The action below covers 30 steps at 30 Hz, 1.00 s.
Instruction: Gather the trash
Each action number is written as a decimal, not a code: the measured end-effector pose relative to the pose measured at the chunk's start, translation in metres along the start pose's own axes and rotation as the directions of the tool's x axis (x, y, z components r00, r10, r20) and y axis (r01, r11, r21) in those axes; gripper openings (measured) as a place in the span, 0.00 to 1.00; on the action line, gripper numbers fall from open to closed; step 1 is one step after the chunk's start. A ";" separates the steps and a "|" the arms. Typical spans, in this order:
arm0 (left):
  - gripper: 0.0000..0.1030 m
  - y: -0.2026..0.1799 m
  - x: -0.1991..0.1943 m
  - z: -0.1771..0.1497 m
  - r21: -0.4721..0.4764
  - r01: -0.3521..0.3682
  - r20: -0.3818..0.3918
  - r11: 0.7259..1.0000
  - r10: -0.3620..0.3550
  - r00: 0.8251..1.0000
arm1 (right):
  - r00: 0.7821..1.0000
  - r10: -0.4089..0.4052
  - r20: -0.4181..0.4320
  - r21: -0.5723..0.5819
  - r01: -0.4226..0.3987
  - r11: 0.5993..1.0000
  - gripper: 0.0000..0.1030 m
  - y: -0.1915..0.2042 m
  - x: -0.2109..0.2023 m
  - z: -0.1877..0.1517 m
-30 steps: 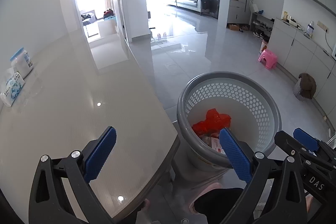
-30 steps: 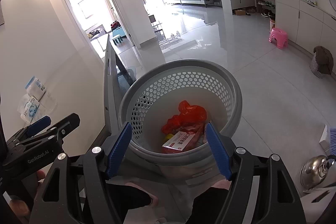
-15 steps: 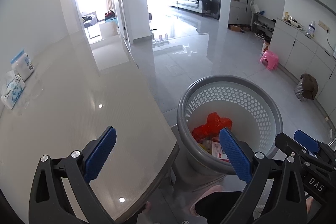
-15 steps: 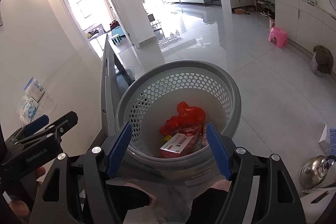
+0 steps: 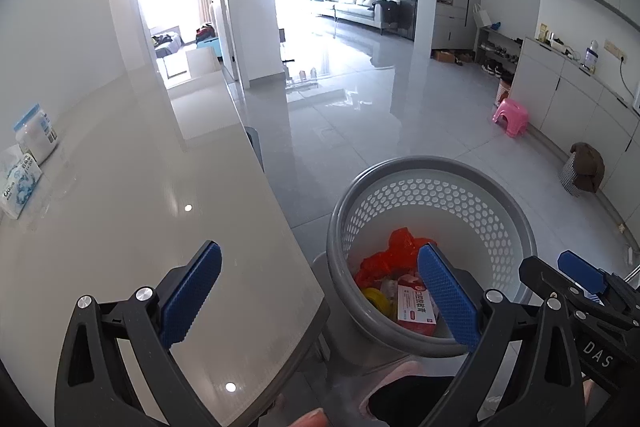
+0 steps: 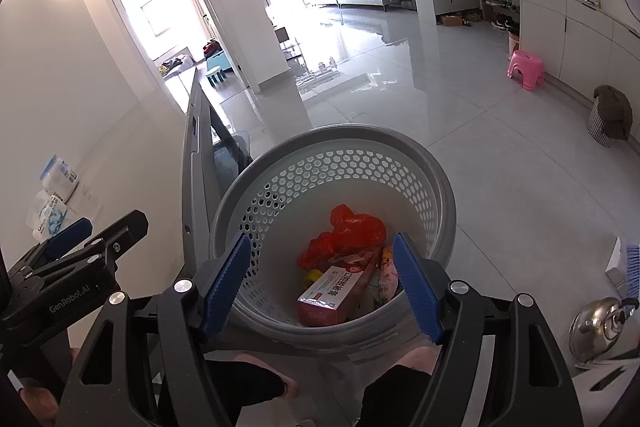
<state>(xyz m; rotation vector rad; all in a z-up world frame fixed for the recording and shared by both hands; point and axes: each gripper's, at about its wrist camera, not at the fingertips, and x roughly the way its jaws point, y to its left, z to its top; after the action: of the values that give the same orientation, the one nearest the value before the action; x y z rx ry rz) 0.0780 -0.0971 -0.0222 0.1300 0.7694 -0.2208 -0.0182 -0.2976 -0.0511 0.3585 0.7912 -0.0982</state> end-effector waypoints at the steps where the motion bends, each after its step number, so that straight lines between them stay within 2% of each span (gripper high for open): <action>1: 0.94 -0.001 0.000 0.000 0.001 -0.001 0.000 1.000 0.001 1.000 | 1.000 -0.001 0.001 0.002 0.001 1.000 0.68 0.000 0.000 0.000; 30: 0.94 0.006 0.000 -0.001 -0.023 0.006 -0.005 1.000 -0.006 1.000 | 1.000 0.001 0.010 -0.013 -0.001 1.000 0.68 0.005 -0.003 0.002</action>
<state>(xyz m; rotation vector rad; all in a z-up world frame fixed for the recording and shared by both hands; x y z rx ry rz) 0.0790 -0.0907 -0.0226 0.1069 0.7772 -0.2170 -0.0178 -0.2939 -0.0468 0.3463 0.7816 -0.0936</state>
